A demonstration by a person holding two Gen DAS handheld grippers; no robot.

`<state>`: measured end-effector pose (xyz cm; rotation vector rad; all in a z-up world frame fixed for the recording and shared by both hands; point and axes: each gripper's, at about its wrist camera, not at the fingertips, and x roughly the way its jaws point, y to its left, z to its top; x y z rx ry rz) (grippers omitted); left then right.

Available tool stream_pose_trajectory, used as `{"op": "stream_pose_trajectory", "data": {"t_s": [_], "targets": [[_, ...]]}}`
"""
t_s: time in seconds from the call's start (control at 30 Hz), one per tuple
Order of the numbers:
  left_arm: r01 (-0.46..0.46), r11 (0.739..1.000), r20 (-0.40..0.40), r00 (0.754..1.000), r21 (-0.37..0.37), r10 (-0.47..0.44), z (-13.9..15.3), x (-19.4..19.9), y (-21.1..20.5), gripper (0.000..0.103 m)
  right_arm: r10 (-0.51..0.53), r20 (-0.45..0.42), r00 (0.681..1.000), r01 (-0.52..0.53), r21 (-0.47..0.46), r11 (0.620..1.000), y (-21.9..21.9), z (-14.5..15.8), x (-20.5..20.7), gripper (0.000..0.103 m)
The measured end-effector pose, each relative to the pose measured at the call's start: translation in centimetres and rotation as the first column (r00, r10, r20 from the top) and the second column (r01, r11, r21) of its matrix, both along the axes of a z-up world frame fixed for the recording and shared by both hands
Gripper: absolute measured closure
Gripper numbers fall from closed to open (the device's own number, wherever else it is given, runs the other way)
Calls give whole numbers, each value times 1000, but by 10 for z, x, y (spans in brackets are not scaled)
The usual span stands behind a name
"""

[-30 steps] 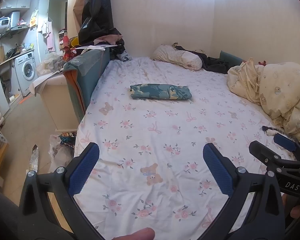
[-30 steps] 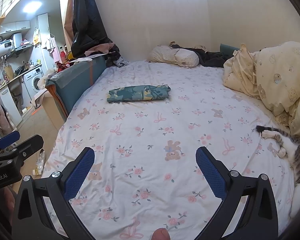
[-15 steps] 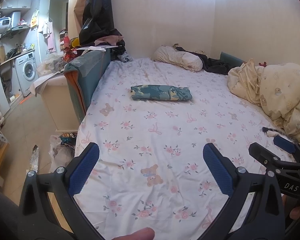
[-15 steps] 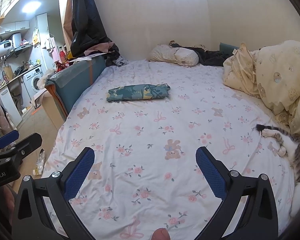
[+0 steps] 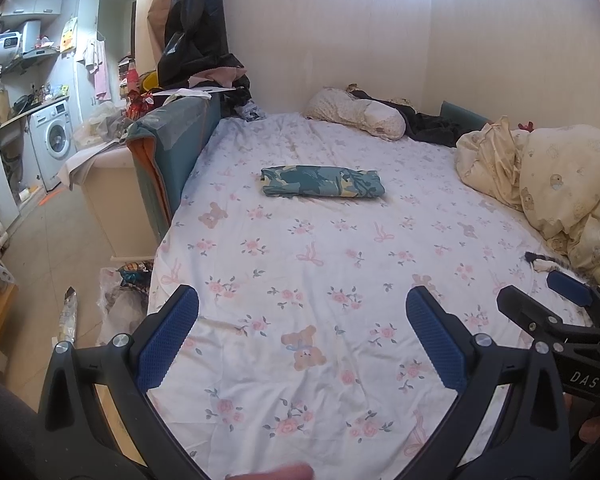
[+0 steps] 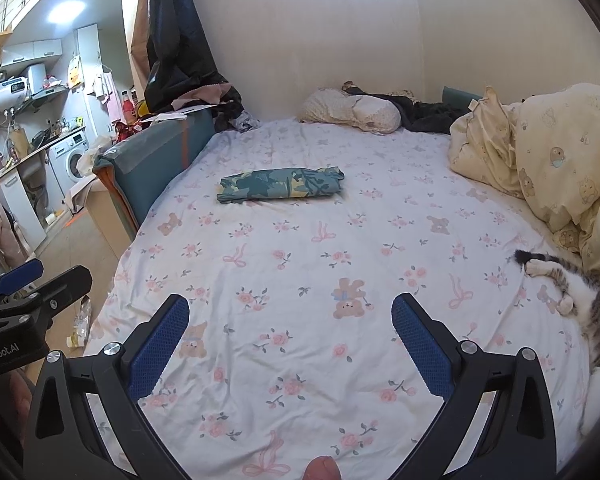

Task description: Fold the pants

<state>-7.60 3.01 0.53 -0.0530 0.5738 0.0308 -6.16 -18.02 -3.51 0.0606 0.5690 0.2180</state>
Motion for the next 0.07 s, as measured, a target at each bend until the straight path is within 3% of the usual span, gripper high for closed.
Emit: {"op": "stream_pose_trajectory", "data": {"t_s": [0.07], "targets": [[-3,1000,3,1000,-4,3,-1,-1,1,1,3,-2,1000,-3,-3,1000,0,0,1,0]]}}
